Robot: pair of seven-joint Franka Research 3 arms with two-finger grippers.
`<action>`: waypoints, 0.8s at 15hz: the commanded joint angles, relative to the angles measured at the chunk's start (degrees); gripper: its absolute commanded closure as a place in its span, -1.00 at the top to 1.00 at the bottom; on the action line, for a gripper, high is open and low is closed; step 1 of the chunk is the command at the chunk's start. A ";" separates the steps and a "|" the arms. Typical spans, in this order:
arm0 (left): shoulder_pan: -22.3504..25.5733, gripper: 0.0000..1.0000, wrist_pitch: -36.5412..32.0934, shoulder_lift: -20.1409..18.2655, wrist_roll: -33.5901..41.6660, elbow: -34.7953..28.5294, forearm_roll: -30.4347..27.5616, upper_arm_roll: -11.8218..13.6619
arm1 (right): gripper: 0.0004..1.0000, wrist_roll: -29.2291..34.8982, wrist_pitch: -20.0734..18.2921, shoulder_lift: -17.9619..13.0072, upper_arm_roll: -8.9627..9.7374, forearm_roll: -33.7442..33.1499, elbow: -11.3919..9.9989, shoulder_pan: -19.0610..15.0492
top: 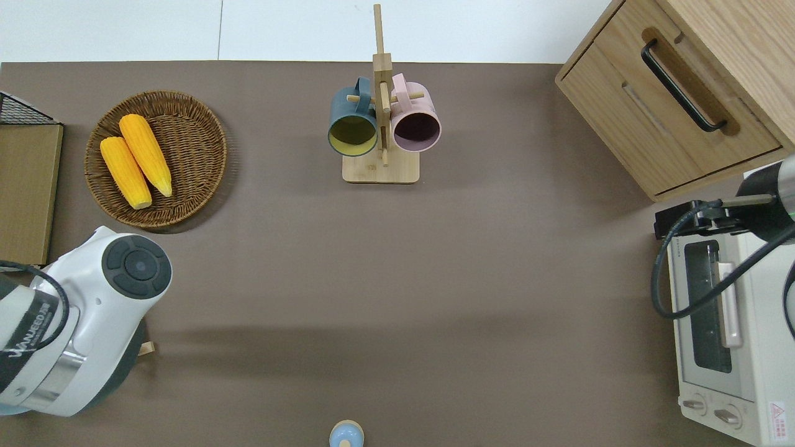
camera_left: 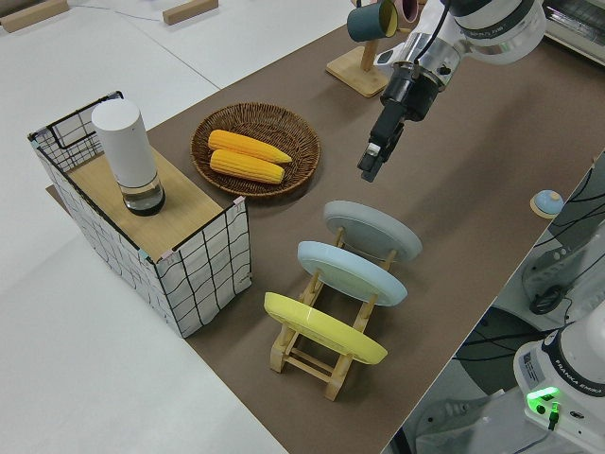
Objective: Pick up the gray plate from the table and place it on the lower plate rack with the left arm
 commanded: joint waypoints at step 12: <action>-0.43 1.00 -7.71 -0.51 22.10 20.86 -34.01 1.01 | 0.97 0.22 -0.34 0.11 -0.22 0.16 0.29 0.26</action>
